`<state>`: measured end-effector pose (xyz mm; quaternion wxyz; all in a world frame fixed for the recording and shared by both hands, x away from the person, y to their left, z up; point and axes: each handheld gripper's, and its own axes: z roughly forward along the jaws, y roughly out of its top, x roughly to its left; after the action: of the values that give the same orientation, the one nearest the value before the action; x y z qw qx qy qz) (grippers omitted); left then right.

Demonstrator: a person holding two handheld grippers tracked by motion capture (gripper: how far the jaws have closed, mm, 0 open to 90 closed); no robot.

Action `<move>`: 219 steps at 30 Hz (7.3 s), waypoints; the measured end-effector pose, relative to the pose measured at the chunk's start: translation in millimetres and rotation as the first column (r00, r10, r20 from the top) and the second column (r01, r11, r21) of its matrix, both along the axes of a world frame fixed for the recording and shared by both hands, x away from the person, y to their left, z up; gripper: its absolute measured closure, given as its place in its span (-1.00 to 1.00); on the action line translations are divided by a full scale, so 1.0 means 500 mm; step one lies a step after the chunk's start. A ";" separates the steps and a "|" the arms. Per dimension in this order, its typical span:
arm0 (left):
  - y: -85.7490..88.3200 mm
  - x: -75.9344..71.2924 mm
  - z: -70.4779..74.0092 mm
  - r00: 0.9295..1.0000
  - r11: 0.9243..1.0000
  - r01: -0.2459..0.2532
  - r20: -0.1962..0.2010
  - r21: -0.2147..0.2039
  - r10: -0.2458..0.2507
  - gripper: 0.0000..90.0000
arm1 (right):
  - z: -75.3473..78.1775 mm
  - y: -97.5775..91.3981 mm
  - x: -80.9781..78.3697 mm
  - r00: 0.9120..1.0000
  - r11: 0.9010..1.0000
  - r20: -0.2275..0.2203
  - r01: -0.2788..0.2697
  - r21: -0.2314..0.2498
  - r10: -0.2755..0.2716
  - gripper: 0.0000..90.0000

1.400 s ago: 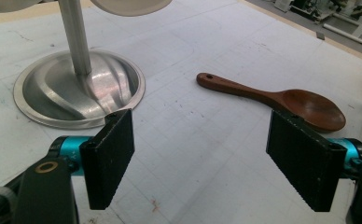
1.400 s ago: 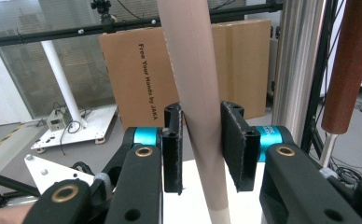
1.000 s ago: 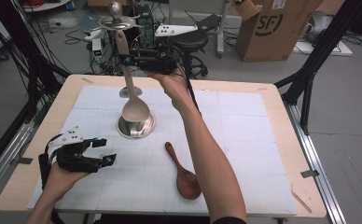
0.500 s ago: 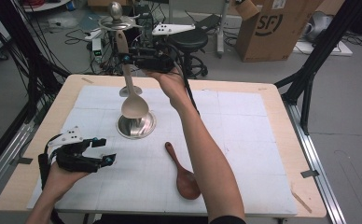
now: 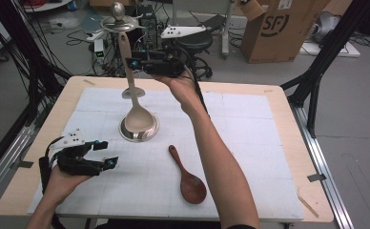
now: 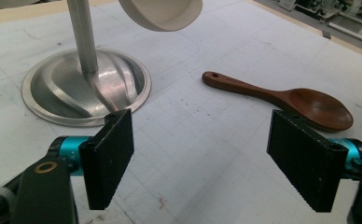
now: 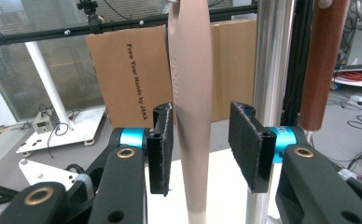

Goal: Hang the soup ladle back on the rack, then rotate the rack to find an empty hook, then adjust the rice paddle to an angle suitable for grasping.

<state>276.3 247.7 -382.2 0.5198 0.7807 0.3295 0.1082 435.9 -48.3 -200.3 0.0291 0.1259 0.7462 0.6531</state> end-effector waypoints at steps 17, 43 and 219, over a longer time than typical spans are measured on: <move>-0.001 0.001 -0.001 1.000 1.000 0.000 -0.002 0.003 0.000 -0.48 | 0.031 -0.048 -0.018 0.999 1.000 0.046 0.024 0.004 -0.024 0.98; -0.001 0.002 -0.002 1.000 1.000 -0.006 -0.001 0.013 0.006 -0.48 | 0.111 -0.012 -0.012 0.996 1.000 0.090 -0.002 -0.024 0.004 0.99; -0.005 0.001 -0.004 1.000 0.999 -0.012 0.021 0.042 0.011 -0.49 | -0.351 -0.221 -0.153 0.964 0.933 -0.205 0.090 -0.349 -0.170 0.98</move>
<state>276.9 245.4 -384.1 0.5059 0.7885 0.3261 0.1262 359.6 -158.6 -375.7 0.0065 0.2438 0.8348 0.4936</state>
